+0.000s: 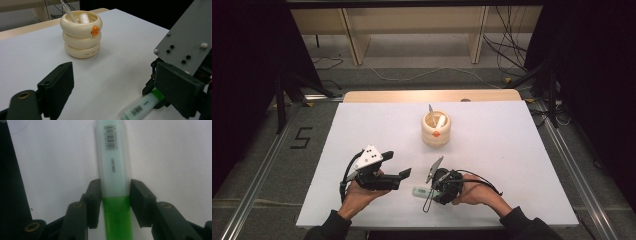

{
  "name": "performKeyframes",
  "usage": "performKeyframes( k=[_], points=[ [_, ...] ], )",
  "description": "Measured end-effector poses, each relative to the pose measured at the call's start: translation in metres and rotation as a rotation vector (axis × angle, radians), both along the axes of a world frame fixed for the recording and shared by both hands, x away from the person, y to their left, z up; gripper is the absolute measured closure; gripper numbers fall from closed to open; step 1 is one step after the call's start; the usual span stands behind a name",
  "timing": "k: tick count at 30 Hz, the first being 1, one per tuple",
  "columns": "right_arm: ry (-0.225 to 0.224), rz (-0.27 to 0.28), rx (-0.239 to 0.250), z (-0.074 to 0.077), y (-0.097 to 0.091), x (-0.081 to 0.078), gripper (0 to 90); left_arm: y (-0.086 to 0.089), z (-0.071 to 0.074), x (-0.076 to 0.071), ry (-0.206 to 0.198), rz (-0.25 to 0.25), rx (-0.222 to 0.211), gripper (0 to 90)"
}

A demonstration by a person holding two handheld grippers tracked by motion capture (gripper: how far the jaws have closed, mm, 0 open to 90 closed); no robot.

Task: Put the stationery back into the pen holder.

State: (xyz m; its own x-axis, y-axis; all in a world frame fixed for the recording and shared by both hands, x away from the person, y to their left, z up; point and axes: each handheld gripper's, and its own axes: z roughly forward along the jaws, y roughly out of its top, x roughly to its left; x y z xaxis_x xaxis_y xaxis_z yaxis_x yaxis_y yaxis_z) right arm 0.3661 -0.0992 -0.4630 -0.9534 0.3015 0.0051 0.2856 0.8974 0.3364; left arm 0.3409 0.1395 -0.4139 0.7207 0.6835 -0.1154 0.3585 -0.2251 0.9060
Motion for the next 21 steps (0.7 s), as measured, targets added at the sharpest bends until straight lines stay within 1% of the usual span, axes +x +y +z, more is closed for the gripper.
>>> performKeyframes(
  k=[2, 3, 5, 7, 10, 11, 13, 14, 16, 19, 20, 21],
  points=[
    [0.000, -0.006, -0.001, 0.0002, 0.0005, 0.0001, 64.8, -0.0007, -0.0002, 0.0001, -0.003, 0.001, 0.003, 15.7],
    [-0.001, 0.000, -0.008, 0.0005, 0.0004, 0.0007, 66.1, -0.0005, -0.0002, 0.0002, 0.000, 0.001, 0.003, 15.7],
    [0.000, -0.006, -0.005, 0.0004, 0.0011, 0.0009, 66.6, 0.0001, -0.0001, 0.0003, 0.001, 0.002, 0.001, 15.7],
    [-0.005, 0.000, -0.014, 0.0008, 0.0016, -0.0001, 67.0, 0.0003, -0.0001, 0.0003, 0.000, 0.003, -0.002, 15.7],
    [-0.023, 0.011, -0.016, 0.0011, 0.0021, -0.0021, 67.2, 0.0003, -0.0004, 0.0003, 0.003, 0.004, 0.000, 15.7],
    [-0.027, 0.030, -0.025, 0.0016, 0.0014, -0.0020, 67.2, 0.0005, -0.0005, 0.0005, 0.003, 0.004, 0.001, 15.7],
    [-0.032, 0.023, -0.025, 0.0019, 0.0021, -0.0047, 67.3, 0.0014, -0.0004, 0.0010, 0.002, 0.007, -0.001, 15.8],
    [-0.037, 0.044, -0.034, 0.0025, 0.0013, -0.0046, 67.3, 0.0017, -0.0004, 0.0011, 0.004, 0.007, -0.003, 15.8],
    [-0.038, 0.031, -0.025, 0.0030, 0.0013, -0.0063, 67.3, 0.0015, -0.0001, 0.0009, 0.004, 0.007, -0.003, 15.8],
    [-0.054, 0.038, -0.016, 0.0059, -0.0020, -0.0052, 67.3, 0.0010, -0.0001, 0.0007, 0.003, 0.008, 0.000, 15.8],
    [-0.058, 0.029, -0.003, 0.0072, -0.0030, -0.0054, 67.3, 0.0010, -0.0002, 0.0008, 0.005, 0.008, 0.000, 15.8],
    [-0.063, 0.034, 0.001, 0.0090, -0.0049, -0.0048, 67.3, 0.0010, -0.0002, 0.0009, 0.006, 0.008, 0.001, 15.8]
  ],
)
